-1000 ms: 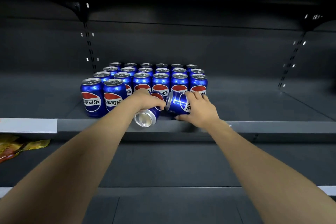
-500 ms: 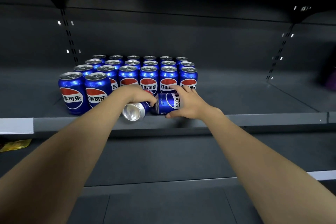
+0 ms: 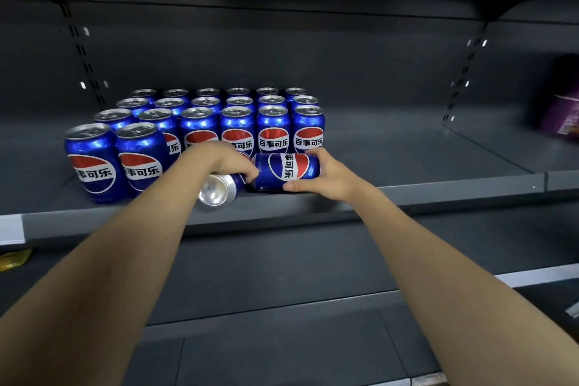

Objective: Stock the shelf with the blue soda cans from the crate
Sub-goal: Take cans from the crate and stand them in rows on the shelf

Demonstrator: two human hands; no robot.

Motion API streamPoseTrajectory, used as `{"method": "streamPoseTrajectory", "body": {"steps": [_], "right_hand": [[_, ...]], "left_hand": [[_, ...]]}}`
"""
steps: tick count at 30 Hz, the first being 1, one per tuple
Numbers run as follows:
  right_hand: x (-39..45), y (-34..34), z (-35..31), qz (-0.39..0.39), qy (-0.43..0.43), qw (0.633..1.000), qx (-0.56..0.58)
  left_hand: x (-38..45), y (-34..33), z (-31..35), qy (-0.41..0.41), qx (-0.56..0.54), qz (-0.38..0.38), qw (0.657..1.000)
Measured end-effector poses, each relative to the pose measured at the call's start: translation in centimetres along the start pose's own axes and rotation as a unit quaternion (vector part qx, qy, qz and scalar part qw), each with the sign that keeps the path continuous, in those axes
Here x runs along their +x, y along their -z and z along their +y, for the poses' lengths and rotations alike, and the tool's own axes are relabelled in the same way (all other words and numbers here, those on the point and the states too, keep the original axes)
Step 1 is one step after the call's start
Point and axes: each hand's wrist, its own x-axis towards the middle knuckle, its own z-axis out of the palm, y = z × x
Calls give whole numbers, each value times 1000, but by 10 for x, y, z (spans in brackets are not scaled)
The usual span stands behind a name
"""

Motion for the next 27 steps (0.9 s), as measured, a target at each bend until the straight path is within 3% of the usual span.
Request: {"method": "streamPoseTrajectory", "body": {"steps": [4,14,27], "right_hand": [[-2,3,-5,-7,0,1000,13],[-3,30,-51,2,102,984,-143],[13,21,-105,-103,148,881,-438]], "left_hand": [[-2,1,2,8,-2,-10,1000],[-7,3,3,17,-7,-34,999],[-3,3,4,24,-14,-20,999]]}}
